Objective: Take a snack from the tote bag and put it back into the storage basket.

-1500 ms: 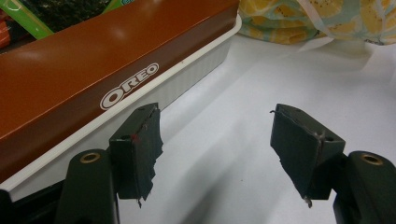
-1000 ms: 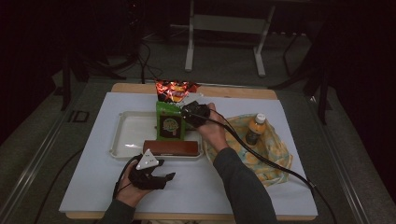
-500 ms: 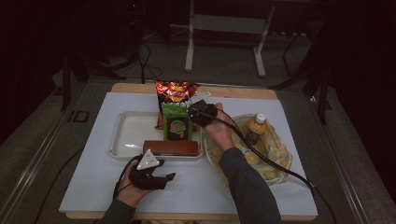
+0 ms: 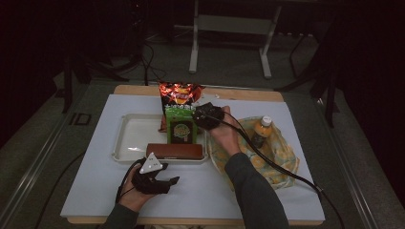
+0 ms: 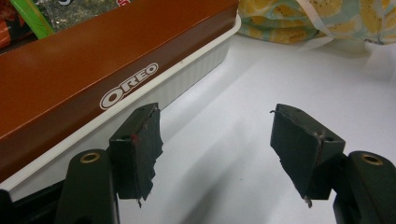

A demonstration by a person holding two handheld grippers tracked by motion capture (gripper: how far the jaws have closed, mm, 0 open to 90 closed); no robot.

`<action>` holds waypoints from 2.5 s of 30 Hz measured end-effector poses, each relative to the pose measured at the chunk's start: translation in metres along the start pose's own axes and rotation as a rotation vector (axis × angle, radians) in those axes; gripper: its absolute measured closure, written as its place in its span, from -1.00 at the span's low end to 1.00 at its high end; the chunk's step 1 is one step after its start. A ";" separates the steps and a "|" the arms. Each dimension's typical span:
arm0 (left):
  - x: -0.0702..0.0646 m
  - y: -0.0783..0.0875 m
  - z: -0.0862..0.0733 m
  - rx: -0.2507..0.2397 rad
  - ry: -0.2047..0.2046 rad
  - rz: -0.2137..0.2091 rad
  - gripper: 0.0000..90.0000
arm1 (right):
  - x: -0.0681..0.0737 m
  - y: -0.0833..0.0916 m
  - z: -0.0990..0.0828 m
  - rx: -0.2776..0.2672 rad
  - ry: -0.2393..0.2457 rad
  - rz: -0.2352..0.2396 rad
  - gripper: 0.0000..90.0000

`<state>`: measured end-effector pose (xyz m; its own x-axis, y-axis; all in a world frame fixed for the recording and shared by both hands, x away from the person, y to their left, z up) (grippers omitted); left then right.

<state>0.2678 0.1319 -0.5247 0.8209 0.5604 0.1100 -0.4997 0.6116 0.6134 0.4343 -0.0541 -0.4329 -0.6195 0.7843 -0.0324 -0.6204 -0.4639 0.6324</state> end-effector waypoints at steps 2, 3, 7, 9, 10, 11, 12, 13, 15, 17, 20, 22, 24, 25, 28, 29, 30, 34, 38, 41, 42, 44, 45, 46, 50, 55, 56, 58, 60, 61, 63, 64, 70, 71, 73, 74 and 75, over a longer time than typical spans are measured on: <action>0.000 0.000 0.000 -0.001 0.000 0.001 -0.26 | 0.000 0.003 0.000 -0.006 -0.003 0.002 0.50; 0.000 0.000 0.000 -0.001 0.000 0.001 -0.26 | -0.001 0.004 0.000 -0.011 -0.004 0.005 0.48; 0.000 -0.001 0.000 0.000 -0.001 0.001 -0.26 | -0.003 0.009 0.000 -0.015 -0.011 0.008 0.42; -0.001 -0.001 0.000 0.001 -0.002 0.000 -0.26 | -0.003 0.012 0.001 -0.020 -0.013 0.014 0.41; -0.001 -0.001 0.000 0.002 -0.002 0.000 -0.26 | -0.003 0.013 0.002 -0.024 -0.009 0.017 0.41; -0.001 -0.001 0.000 0.002 -0.002 0.000 -0.26 | -0.003 0.014 0.002 -0.023 -0.008 0.019 0.44; 0.000 -0.001 0.000 0.002 -0.002 0.000 -0.26 | -0.003 0.016 0.003 -0.021 -0.004 0.031 0.47; 0.000 -0.001 0.000 0.003 -0.002 0.001 -0.26 | -0.003 0.017 0.003 -0.018 0.001 0.034 0.48; 0.000 -0.001 0.000 0.001 -0.001 0.003 -0.26 | -0.002 0.020 0.003 -0.013 0.009 0.043 0.50; 0.000 -0.001 0.000 0.001 -0.002 0.003 -0.26 | -0.001 0.023 0.002 -0.010 0.021 0.046 0.50; 0.000 -0.001 0.000 0.004 -0.003 0.003 -0.26 | -0.001 0.029 0.002 -0.006 0.022 0.055 0.51; 0.000 -0.001 0.000 0.003 -0.002 0.002 -0.26 | -0.002 0.035 0.001 -0.007 0.003 0.080 0.56; 0.000 -0.002 0.000 0.005 0.000 0.001 -0.26 | -0.002 0.039 0.000 -0.002 0.001 0.095 0.59; -0.001 -0.002 0.000 0.005 0.000 0.000 -0.26 | -0.003 0.041 -0.001 0.002 0.010 0.096 0.60; -0.001 -0.003 0.000 0.007 -0.005 -0.002 -0.26 | -0.003 0.047 -0.005 0.016 0.034 0.104 0.61; 0.000 -0.004 0.000 0.008 -0.006 -0.002 -0.26 | -0.002 0.049 -0.006 0.021 0.043 0.103 0.61; 0.000 -0.004 0.000 0.008 -0.005 -0.002 -0.26 | -0.002 0.051 -0.007 0.024 0.051 0.104 0.61; -0.001 -0.005 0.000 0.009 -0.005 -0.001 -0.26 | 0.002 0.057 -0.012 0.043 0.084 0.114 0.60; -0.001 -0.004 0.000 0.009 -0.006 -0.002 -0.26 | 0.005 0.061 -0.017 0.065 0.109 0.118 0.60; -0.001 -0.004 0.000 0.007 -0.007 -0.001 -0.26 | 0.005 0.063 -0.020 0.078 0.120 0.122 0.60; 0.000 -0.003 0.000 0.005 -0.005 0.000 -0.26 | 0.006 0.064 -0.022 0.082 0.123 0.123 0.59; 0.000 -0.004 0.001 0.004 -0.005 -0.001 -0.26 | 0.005 0.069 -0.026 0.093 0.132 0.125 0.58; 0.000 -0.004 0.000 0.006 -0.005 0.000 -0.26 | 0.005 0.071 -0.027 0.093 0.133 0.127 0.56; 0.000 -0.004 0.001 0.007 -0.005 -0.001 -0.26 | 0.004 0.073 -0.029 0.092 0.133 0.134 0.56; -0.001 -0.005 0.001 0.006 -0.005 0.000 -0.26 | 0.000 0.080 -0.035 0.096 0.129 0.141 0.54; -0.002 -0.004 0.001 0.004 -0.006 0.001 -0.26 | -0.006 0.088 -0.043 0.095 0.116 0.154 0.54; -0.002 -0.004 0.001 0.005 -0.006 0.001 -0.26 | -0.008 0.090 -0.045 0.099 0.112 0.153 0.54; -0.002 -0.004 0.001 0.005 -0.009 0.001 -0.26 | -0.012 0.094 -0.047 0.094 0.107 0.149 0.54; -0.002 -0.004 0.001 0.005 -0.009 0.000 -0.26 | -0.016 0.097 -0.048 0.091 0.102 0.146 0.54; -0.002 -0.004 0.001 0.004 -0.006 0.000 -0.26 | -0.021 0.101 -0.051 0.087 0.093 0.141 0.54; -0.002 -0.004 0.001 0.003 -0.006 0.001 -0.26 | -0.027 0.107 -0.054 0.080 0.079 0.134 0.54; -0.002 -0.004 0.001 0.002 -0.005 0.002 -0.26 | -0.030 0.110 -0.057 0.074 0.073 0.133 0.54; -0.004 -0.005 0.002 0.005 -0.007 0.000 -0.26 | -0.049 0.125 -0.079 0.059 0.022 0.114 0.54; -0.004 -0.005 0.002 0.005 -0.007 0.000 -0.26 | -0.049 0.125 -0.079 0.059 0.022 0.114 0.54; -0.004 -0.006 0.002 0.005 -0.009 -0.002 -0.26 | -0.062 0.130 -0.091 0.050 -0.011 0.101 0.54; -0.004 -0.006 0.002 0.007 -0.009 -0.001 -0.26 | -0.066 0.131 -0.095 0.046 -0.024 0.091 0.54; -0.004 -0.006 0.002 0.008 -0.009 -0.002 -0.26 | -0.071 0.132 -0.099 0.045 -0.036 0.083 0.54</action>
<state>0.2679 0.1246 -0.5273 0.8243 0.5542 0.1160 -0.4961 0.6082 0.6197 0.3488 -0.2116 -0.4237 -0.6495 0.7588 0.0491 -0.5451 -0.5096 0.6657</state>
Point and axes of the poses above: each handheld gripper's, and its own axes: y roughly backward along the jaws, z roughly out of its top, x roughly to its left, the point moved 2 cm from there along -y, roughly forward along the jaws, and after that the axes turned 15 degrees about -y, right-handed, at the moved point
